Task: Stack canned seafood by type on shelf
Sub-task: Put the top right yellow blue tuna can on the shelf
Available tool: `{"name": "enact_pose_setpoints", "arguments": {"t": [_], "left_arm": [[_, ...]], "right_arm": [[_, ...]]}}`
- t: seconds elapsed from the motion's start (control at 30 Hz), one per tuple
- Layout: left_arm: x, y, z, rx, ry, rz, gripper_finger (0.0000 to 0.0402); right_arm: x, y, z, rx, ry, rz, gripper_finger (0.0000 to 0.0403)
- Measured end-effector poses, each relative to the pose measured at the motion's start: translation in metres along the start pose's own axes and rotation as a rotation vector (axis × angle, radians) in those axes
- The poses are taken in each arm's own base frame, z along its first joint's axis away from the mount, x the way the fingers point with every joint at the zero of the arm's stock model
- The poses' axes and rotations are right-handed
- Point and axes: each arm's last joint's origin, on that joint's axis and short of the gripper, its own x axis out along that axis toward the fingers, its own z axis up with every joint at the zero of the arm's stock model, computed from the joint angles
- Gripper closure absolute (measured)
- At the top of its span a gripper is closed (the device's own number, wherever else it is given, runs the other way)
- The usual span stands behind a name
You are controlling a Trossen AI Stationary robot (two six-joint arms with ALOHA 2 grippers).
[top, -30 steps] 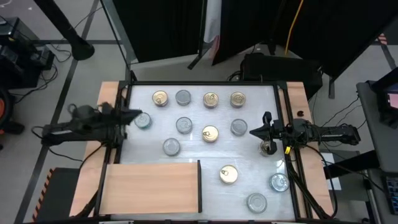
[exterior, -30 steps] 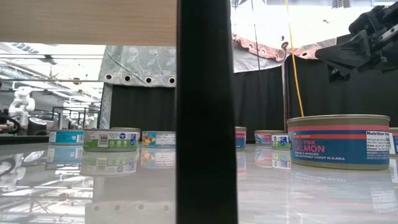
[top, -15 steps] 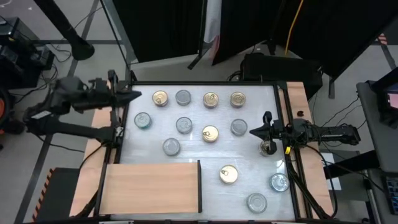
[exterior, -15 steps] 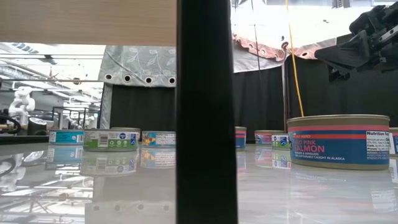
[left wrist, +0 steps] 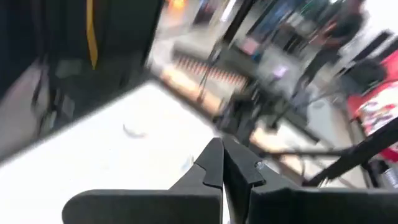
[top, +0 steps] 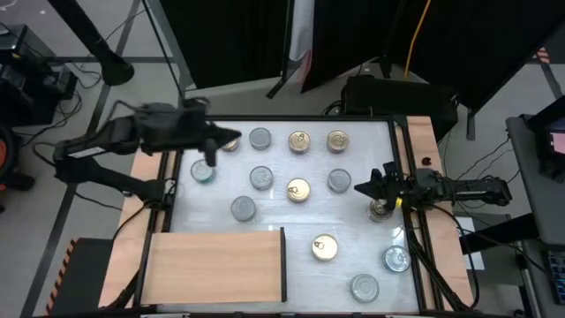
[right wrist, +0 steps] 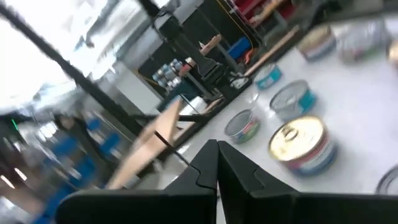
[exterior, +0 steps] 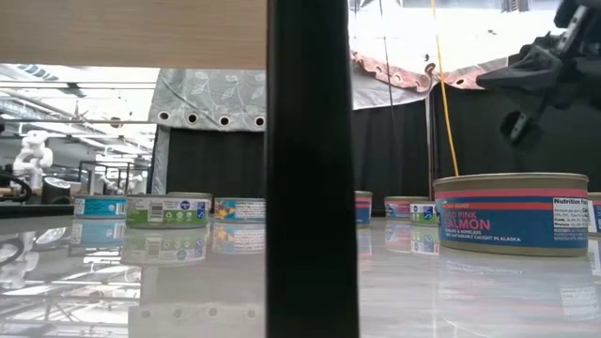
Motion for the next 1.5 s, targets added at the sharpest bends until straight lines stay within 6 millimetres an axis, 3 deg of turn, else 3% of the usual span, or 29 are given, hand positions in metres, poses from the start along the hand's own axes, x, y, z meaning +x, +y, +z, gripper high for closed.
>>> {"name": "enact_pose_setpoints", "arguments": {"t": [0.23,0.4,0.67,0.83,1.0,1.23,1.5], "left_arm": [[0.01,0.028,-0.041,-0.26,0.408,0.391,0.0401],[0.004,0.058,-0.055,-0.443,0.589,0.763,0.0401],[0.023,0.103,-0.074,-0.51,0.82,0.705,0.0401],[0.034,0.135,-0.099,-0.65,0.871,0.857,0.0399],[0.039,0.142,-0.121,-0.65,0.924,0.879,0.0382],[0.053,0.158,-0.142,-0.648,0.805,0.968,0.0379],[0.063,0.176,-0.171,-0.705,0.748,1.061,0.0378]], "right_arm": [[0.0,0.001,0.001,0.193,-0.011,0.009,0.0403],[0.0,0.003,0.003,0.355,-0.046,0.025,0.0403],[-0.004,0.016,0.026,0.392,-0.311,-0.047,0.0403],[-0.003,0.029,0.04,0.375,-0.388,-0.103,0.0403],[0.005,0.049,0.058,0.303,-0.37,-0.155,0.0403],[0.025,0.075,0.079,0.191,-0.298,-0.261,0.0403],[0.053,0.082,0.085,0.123,-0.237,-0.348,0.0403]]}}
